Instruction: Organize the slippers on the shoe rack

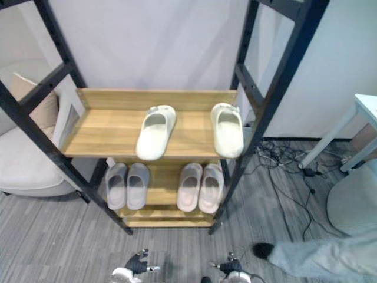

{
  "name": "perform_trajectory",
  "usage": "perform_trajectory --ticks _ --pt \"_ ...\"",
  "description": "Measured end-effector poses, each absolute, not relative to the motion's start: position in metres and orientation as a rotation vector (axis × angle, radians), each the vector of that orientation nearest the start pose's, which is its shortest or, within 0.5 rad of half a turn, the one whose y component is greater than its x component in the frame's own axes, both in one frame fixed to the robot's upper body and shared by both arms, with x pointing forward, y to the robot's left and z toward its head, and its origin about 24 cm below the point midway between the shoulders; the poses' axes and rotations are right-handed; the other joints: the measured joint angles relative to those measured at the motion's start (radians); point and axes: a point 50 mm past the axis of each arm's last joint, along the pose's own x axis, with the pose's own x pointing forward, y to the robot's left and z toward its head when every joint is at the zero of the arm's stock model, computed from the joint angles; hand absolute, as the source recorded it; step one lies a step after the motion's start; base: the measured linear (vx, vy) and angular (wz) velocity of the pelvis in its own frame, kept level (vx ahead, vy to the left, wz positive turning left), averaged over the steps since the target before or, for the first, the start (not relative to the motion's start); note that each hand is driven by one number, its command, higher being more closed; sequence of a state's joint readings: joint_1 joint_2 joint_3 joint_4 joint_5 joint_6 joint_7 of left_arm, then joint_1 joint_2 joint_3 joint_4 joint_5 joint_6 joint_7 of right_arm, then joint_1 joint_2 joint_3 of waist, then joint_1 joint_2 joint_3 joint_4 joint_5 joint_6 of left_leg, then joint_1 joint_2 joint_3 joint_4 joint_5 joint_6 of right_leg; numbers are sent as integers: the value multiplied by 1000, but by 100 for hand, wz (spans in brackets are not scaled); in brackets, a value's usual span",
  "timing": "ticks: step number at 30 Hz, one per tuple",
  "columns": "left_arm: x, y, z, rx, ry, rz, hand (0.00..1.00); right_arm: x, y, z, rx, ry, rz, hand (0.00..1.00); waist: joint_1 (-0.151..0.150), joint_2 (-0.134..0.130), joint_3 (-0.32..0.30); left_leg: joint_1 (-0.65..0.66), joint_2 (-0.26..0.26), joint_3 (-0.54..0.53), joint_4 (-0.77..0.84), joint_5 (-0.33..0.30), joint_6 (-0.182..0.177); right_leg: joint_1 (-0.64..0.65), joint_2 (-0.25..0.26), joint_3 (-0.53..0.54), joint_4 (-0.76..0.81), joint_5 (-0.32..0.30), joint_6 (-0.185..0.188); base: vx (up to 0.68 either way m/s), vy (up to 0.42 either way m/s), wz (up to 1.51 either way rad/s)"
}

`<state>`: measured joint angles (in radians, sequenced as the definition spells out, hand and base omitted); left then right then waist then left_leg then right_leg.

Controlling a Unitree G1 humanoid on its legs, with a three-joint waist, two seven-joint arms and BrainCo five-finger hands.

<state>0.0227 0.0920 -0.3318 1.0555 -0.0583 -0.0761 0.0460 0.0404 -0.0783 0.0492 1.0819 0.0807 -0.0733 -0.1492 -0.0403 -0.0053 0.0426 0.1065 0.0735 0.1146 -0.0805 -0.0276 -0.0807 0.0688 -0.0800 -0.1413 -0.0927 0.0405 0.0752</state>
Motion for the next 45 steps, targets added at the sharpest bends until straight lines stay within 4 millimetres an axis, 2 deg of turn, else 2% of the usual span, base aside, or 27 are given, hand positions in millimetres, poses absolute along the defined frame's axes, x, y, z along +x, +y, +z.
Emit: perform_trajectory --ticks 20,23,27,28,29,31,32,33,34,35,37,39,42,43,45 --pt "118 153 -159 223 1025 -67 0 110 -184 -159 -97 1047 -192 0 1 5 4 -1 6 9 30 -15 -6 0 3 10 -4 -1 -3 -27 -7 -2" --pt "121 139 -157 289 987 -178 0 109 -184 -159 -98 1049 -191 0 -1 5 4 -1 6 8 30 -18 -5 1 3 11 -4 0 -4 0 0 0" --pt "143 97 -140 334 820 -386 0 110 -183 -159 -105 1045 -184 0 0 6 4 -2 5 7 29 -20 -5 1 3 10 -4 -1 -3 0 0 0" --pt "151 86 -133 341 763 -435 0 110 -183 -159 -106 1044 -183 0 0 6 4 -3 5 7 29 -20 -5 1 3 9 -4 -1 -3 0 0 0" --pt "166 61 -114 343 633 -535 0 111 -182 -158 -114 1039 -179 0 -1 6 4 -3 5 6 30 -20 -5 1 3 8 -4 -1 -3 0 0 0" --pt "172 48 -103 342 564 -591 0 112 -182 -158 -119 1038 -175 0 -1 6 4 -3 5 5 30 -20 -5 1 3 7 -4 -1 -3 0 0 0" --pt "178 29 -85 327 459 -667 0 112 -182 -158 -129 1030 -165 0 -1 7 4 -4 5 3 30 -20 -4 1 3 6 -4 -1 -3 0 0 0" --pt "181 24 -78 317 423 -682 0 113 -182 -158 -129 1028 -164 0 -1 7 3 -5 5 2 30 -20 -4 1 2 5 -4 -1 -3 -25 -7 4" --pt "185 9 -60 280 326 -733 0 113 -181 -157 -131 1025 -163 0 -3 8 3 -7 4 0 30 -20 -4 0 2 3 -4 -1 -3 -17 -5 4" --pt "187 3 -50 260 276 -753 0 113 -182 -157 -133 1023 -162 0 -3 8 3 -7 5 0 30 -20 -4 -1 2 2 -4 -1 -3 0 0 0" --pt "198 -9 -15 207 113 -777 0 114 -182 -157 -140 1018 -162 0 -6 13 -1 -15 5 -2 30 -20 -4 -6 2 0 -4 0 -4 0 0 0" --pt "208 -10 5 189 16 -764 0 115 -183 -157 -150 1015 -159 0 -7 19 -6 -21 4 -3 30 -20 -4 -12 2 0 -4 0 -4 0 0 0" --pt "226 0 42 157 -137 -692 0 120 -183 -155 -172 1003 -138 0 -10 25 -9 -22 6 0 29 -20 -4 -16 4 0 -4 0 -4 1 -1 -1" --pt "235 8 61 137 -213 -643 0 121 -183 -155 -176 1003 -134 0 -10 25 -9 -22 6 0 28 -20 -4 -16 4 -1 -4 0 -4 0 0 0" --pt "243 14 78 119 -281 -587 0 120 -183 -155 -176 1005 -134 0 -9 25 -9 -22 5 0 27 -20 -4 -16 2 -2 -4 0 -4 0 0 0"
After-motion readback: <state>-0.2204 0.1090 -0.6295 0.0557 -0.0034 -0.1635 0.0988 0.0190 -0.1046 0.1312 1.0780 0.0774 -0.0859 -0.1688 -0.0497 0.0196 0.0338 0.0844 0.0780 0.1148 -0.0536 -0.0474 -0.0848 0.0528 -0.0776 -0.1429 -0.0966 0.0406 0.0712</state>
